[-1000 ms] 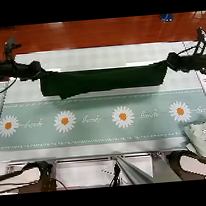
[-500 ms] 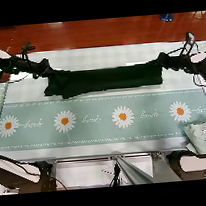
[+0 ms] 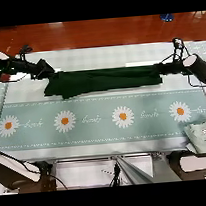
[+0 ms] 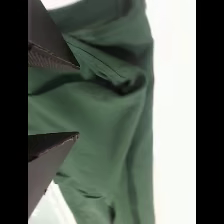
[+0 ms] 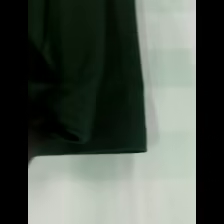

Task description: Fold the shirts.

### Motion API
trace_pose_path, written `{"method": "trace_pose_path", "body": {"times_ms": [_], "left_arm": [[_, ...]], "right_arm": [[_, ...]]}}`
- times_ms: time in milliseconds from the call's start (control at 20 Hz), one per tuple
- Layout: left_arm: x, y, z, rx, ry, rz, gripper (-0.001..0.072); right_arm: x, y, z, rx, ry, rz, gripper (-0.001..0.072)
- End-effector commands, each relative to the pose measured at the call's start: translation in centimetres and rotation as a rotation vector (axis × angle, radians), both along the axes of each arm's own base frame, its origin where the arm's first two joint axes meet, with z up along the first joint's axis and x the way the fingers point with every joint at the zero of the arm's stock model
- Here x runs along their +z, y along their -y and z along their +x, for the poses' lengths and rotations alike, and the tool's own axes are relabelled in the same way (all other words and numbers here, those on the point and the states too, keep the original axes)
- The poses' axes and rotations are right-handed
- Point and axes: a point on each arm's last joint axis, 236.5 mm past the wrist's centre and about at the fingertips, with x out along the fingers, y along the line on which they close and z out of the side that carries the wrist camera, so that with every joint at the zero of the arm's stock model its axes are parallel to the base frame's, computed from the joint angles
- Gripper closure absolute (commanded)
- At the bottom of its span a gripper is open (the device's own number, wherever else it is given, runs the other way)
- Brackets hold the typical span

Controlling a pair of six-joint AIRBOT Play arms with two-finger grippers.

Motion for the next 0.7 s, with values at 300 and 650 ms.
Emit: {"method": "trace_pose_path", "body": {"times_ms": [300, 650], "left_arm": [[2.8, -0.7, -2.5, -0.083, -0.057, -0.042, 0.0244], [2.8, -0.5, -2.6, -0.09, -0.06, -0.044, 0.026]], "right_arm": [[3.2, 8.6, -2.4, -0.288, -0.029, 0.08, 0.0191], [-0.4, 5.1, -3.2, -0.316, -0.171, 0.547, 0.0115]]}}
